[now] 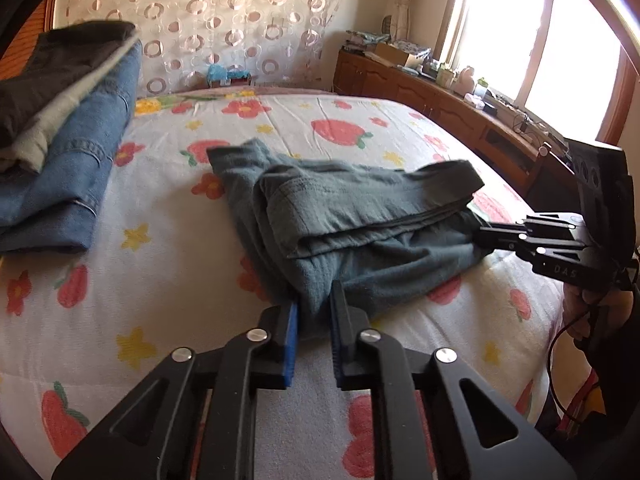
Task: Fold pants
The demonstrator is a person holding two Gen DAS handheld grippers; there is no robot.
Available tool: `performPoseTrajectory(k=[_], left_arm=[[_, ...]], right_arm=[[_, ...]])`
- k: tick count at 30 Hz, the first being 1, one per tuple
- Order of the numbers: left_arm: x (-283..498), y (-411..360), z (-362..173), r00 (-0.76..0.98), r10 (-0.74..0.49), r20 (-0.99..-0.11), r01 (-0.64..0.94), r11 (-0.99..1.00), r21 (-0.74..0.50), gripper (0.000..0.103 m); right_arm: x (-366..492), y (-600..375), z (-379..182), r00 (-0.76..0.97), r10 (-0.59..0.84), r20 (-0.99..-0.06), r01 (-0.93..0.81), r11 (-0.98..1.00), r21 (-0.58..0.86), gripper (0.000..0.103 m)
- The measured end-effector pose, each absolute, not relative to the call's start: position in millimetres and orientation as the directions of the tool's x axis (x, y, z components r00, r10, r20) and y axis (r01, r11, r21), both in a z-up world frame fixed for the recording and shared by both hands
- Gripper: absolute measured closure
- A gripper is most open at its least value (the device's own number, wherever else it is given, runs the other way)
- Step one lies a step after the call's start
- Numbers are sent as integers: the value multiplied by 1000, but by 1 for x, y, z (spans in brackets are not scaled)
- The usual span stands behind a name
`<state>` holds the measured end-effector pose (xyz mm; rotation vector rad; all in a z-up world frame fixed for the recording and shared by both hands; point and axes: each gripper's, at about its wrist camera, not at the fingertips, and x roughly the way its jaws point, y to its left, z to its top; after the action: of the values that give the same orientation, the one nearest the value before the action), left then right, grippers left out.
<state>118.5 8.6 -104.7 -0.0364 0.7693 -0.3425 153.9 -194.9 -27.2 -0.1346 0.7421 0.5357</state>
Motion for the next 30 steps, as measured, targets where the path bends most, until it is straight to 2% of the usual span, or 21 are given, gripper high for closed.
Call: performPoseTrajectory(k=[15, 21, 27, 30], left_arm=[[63, -1, -79, 665, -360, -654, 359, 922, -143, 90], [58, -8, -84, 655, -338, -676, 365, 925, -108, 90], [57, -6, -90, 657, -310, -687, 341, 935, -96, 81], [55, -2, -88, 670, -299, -679, 329, 940, -90, 71]], right_arm=[[98, -224, -2, 630, 478, -612, -543, 834, 93, 94], [85, -230, -10, 613, 470, -635, -545, 833, 90, 94], [83, -222, -11, 621, 453, -640, -547, 835, 60, 94], [82, -220, -11, 624, 448, -640, -545, 837, 55, 91]])
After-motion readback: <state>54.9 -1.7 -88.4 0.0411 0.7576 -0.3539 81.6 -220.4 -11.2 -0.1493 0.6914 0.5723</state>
